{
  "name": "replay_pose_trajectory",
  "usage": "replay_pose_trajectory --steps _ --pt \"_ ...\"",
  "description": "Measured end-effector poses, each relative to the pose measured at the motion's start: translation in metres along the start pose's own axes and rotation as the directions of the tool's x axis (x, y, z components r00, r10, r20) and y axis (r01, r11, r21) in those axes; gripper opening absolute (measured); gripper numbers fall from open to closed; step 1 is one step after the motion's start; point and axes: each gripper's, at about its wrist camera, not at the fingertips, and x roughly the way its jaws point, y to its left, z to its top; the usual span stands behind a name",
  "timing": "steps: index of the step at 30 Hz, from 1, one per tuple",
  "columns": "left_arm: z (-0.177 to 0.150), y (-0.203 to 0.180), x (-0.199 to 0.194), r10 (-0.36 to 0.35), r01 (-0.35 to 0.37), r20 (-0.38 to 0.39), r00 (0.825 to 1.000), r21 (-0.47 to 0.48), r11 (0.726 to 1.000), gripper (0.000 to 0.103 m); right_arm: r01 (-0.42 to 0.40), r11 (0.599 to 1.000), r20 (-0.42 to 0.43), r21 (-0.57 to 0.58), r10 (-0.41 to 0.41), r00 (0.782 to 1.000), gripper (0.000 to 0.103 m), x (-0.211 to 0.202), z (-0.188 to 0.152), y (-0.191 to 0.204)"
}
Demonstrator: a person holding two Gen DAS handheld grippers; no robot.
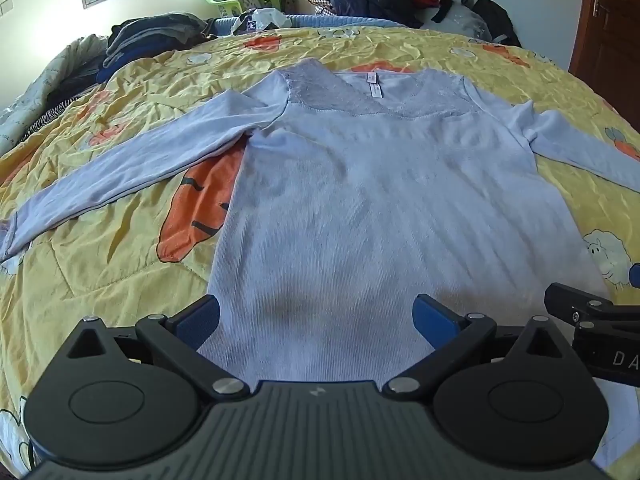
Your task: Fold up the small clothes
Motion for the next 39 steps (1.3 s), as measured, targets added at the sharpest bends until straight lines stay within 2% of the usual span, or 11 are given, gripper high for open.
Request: replay_pose_trajectory --steps 10,15,19,27,39 --pt "-0.0017 0.0033 -0.0058 0.030 -0.028 0.037 0.999 -0.038 0.999 0.103 -0.001 1.000 -0.007 0.027 0.001 1.000 0.102 0.0017 0.0004 -0.0051" --pt "-0.0020 -0.0019 -0.0095 0.047 -0.047 0.058 0.997 -0.003 0.999 0.103 0.000 1.000 -0.012 0.029 0.000 1.000 0.102 0.0029 0.0004 -0.0066" --pt "-0.0022 -0.0034 -0.0091 0.032 -0.033 0.052 0.998 0.010 0.999 0.103 -0.004 0.999 -0.018 0.041 0.005 1.000 0.102 0.0040 0.0001 -0.0092" --pt "-0.0019 0.0017 -0.0099 0.054 -0.053 0.061 0.997 -0.026 0.998 0.103 -0.006 0.999 -0.017 0.049 0.006 1.000 0.102 0.0036 -0.0006 -0.0090" --pt "-0.0027 0.0016 -0.0095 0.066 -0.064 0.063 0.996 -0.032 0.997 0.103 -0.011 0.999 -0.019 0.050 0.012 1.000 0.102 0.0030 -0.0014 -0.0084"
